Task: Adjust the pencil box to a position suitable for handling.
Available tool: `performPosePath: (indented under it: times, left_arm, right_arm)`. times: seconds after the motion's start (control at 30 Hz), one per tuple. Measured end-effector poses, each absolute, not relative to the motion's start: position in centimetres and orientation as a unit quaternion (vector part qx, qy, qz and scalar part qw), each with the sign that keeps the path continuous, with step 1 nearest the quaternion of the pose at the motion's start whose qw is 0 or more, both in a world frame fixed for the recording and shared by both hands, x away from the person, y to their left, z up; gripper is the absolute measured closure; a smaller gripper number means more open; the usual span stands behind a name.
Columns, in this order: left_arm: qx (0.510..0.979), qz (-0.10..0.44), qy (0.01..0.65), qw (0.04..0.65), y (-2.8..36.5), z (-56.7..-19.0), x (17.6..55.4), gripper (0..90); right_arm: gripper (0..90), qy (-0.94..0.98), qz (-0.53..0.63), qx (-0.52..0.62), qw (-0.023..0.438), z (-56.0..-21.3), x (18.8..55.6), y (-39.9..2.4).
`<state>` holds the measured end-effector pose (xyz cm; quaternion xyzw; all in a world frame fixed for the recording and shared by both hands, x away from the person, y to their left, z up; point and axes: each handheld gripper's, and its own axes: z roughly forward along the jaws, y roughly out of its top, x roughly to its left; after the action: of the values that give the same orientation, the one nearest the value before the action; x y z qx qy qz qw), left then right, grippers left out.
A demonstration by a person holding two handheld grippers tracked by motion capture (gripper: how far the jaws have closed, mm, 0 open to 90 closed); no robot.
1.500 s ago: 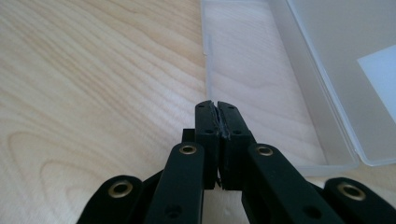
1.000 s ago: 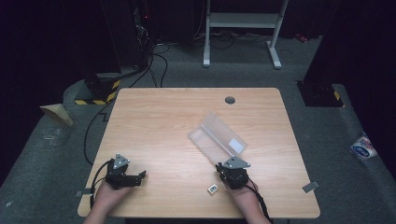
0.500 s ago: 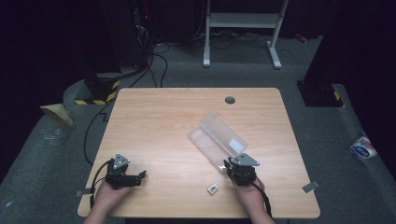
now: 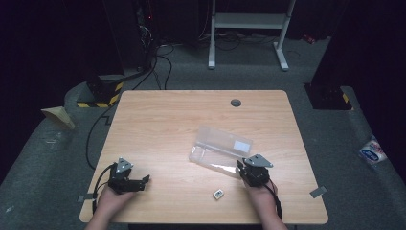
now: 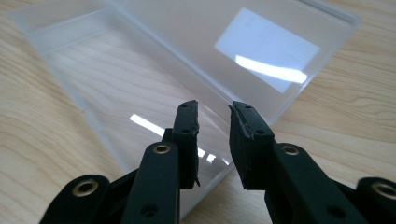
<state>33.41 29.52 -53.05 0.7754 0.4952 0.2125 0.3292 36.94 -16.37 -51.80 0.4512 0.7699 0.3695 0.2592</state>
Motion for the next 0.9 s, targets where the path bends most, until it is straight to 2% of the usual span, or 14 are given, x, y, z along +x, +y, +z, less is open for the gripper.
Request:
performPosePath:
  times: [0.37, 0.5, 0.9]
  left_arm:
    - [0.774, 0.213, 0.497, 0.330, 29.5, -53.1, 33.4, 5.9]
    - [0.773, 0.214, 0.497, 0.331, 29.5, -53.1, 33.3, 6.2]
    - [0.774, 0.213, 0.496, 0.331, 29.5, -53.0, 33.4, 6.4]
  right_arm:
    - [63.9, 0.742, 0.394, 0.474, 0.264, -50.4, 36.2, -18.7]
    - [63.5, 0.742, 0.396, 0.482, 0.246, -50.5, 35.4, -19.4]
    - [74.1, 0.744, 0.392, 0.504, 0.199, -51.5, 36.1, -19.8]
